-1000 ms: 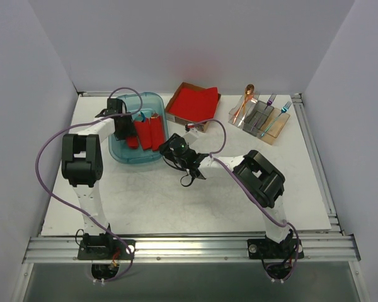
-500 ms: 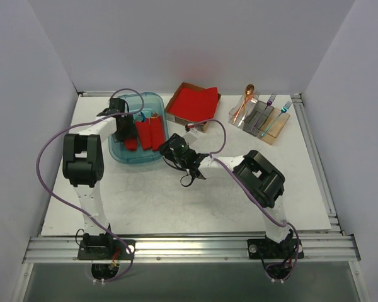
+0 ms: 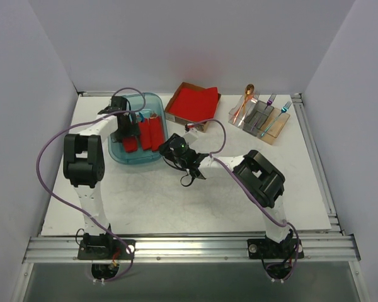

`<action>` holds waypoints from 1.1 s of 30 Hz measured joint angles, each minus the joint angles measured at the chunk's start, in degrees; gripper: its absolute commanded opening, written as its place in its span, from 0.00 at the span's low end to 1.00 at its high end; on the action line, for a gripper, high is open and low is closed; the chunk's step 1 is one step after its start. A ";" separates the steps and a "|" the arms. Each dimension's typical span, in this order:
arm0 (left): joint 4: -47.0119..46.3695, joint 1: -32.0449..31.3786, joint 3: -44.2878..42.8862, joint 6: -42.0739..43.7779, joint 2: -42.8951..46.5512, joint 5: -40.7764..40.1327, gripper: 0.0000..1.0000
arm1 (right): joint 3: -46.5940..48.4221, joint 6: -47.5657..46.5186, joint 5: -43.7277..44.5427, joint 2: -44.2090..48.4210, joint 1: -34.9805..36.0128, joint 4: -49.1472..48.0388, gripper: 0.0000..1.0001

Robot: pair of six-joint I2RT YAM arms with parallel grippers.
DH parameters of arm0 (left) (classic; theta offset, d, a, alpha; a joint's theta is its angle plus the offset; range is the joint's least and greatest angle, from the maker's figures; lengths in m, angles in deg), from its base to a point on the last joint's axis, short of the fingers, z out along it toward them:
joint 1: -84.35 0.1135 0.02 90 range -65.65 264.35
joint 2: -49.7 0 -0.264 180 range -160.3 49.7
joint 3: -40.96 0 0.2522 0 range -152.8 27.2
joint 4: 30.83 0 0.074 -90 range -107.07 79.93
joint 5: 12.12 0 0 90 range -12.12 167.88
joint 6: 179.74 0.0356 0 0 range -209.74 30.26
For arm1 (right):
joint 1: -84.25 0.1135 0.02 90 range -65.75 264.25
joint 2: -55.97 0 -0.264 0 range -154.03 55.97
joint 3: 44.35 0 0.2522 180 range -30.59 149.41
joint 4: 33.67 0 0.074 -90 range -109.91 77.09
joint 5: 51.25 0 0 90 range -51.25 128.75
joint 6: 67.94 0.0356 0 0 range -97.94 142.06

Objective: Place the utensils on the paper napkin and roll it up
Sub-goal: Place the utensils in the bin.

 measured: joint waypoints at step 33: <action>-3.34 -5.11 18.16 -4.15 41.62 -2.05 0.95 | -0.83 -17.38 -0.33 7.74 0.00 4.02 1.00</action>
